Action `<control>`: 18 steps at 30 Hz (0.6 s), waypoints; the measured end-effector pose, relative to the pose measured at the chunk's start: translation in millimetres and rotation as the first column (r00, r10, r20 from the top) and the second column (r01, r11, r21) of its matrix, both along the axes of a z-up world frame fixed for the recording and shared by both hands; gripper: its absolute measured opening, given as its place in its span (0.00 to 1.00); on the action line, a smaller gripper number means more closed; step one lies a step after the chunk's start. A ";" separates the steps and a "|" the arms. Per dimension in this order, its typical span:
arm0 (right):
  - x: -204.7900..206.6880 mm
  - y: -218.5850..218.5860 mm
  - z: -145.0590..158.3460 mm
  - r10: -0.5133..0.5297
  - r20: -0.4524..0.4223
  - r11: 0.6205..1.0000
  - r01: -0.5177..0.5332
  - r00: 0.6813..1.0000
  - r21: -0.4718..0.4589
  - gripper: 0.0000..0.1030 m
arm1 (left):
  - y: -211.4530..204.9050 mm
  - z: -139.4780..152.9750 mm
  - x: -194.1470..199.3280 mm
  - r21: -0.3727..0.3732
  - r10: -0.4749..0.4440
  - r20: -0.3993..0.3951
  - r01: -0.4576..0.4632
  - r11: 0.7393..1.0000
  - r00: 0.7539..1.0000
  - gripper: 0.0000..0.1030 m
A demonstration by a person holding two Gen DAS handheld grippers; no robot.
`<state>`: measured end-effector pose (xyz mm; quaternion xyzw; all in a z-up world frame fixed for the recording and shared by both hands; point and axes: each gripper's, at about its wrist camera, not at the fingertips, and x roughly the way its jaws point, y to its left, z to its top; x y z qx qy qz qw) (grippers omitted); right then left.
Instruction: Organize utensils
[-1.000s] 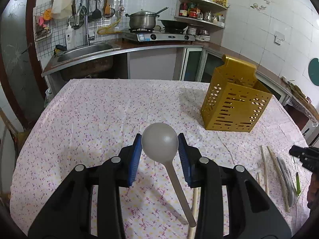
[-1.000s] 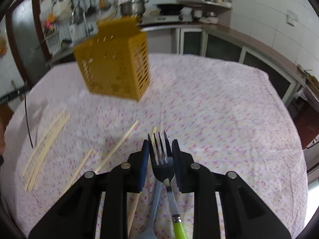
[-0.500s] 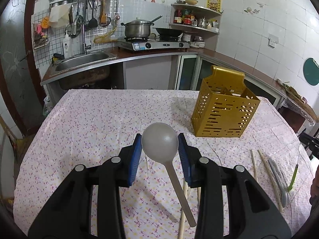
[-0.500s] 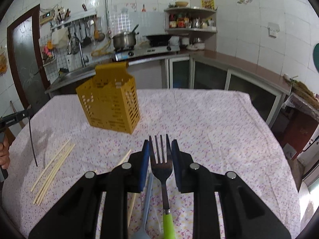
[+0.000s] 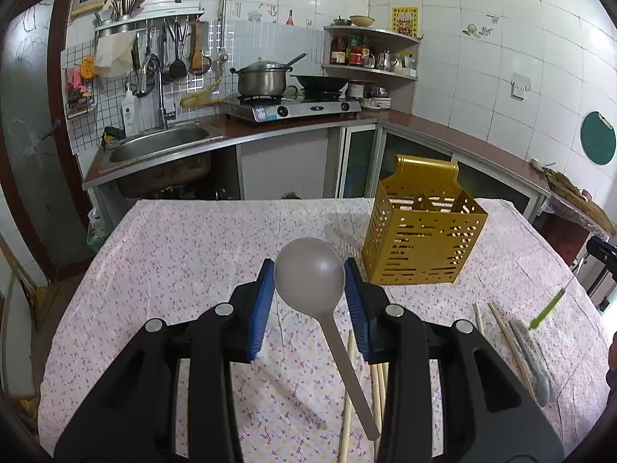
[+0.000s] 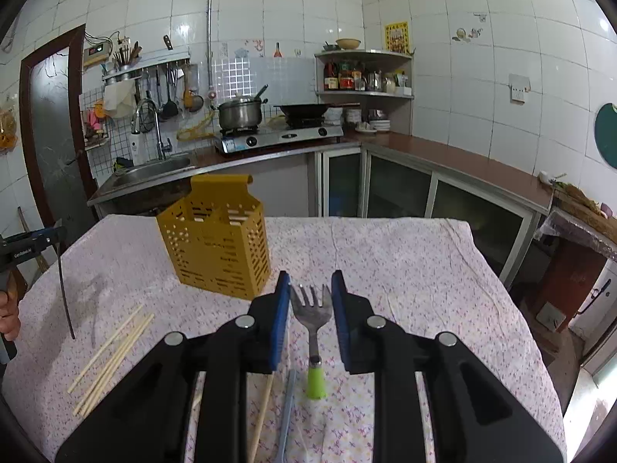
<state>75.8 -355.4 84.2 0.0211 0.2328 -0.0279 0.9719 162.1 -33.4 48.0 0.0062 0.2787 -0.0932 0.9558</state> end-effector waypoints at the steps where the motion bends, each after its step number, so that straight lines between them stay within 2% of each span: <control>1: 0.7 0.6 2.3 0.001 0.004 1.000 -0.001 1.000 -0.002 0.22 | -0.1 2.1 -0.4 0.002 0.000 0.005 0.000 1.000 1.000 0.34; 18: 10.6 15.2 28.2 0.027 0.041 1.000 -0.027 0.999 -0.006 0.22 | -12.3 34.2 -2.2 0.016 -0.028 0.080 0.027 1.000 0.996 0.34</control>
